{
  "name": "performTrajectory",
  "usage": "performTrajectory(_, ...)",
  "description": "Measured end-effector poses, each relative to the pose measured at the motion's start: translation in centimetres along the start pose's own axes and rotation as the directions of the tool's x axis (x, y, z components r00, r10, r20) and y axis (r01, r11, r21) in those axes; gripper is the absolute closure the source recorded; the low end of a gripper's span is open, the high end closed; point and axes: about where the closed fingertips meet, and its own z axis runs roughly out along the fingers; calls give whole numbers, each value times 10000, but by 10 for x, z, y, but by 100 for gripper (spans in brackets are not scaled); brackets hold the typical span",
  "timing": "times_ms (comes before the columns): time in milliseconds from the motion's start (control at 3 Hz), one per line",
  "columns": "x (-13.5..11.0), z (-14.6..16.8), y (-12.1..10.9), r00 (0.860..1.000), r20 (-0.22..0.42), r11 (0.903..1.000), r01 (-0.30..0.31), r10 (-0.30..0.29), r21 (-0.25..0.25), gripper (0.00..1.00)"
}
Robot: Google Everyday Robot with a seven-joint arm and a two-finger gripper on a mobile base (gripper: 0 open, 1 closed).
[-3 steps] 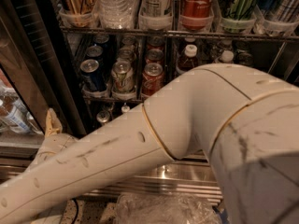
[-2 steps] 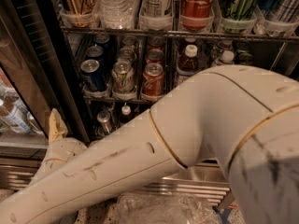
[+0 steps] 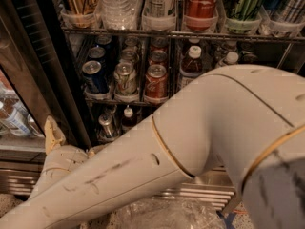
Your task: Pick pepsi can from middle shelf of fridge
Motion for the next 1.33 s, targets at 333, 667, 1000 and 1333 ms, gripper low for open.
performTrajectory(333, 4, 1, 2, 9997, -72, 9997, 226, -226, -6, 0)
performTrajectory(667, 3, 2, 2, 9979, 79, 9979, 642, -643, 129, 0)
performTrajectory(1000, 3, 1, 2, 9941, 223, 9941, 1051, -1057, 269, 0)
performTrajectory(1333, 0, 0, 0, 9958, 347, 9959, 842, -853, 321, 0)
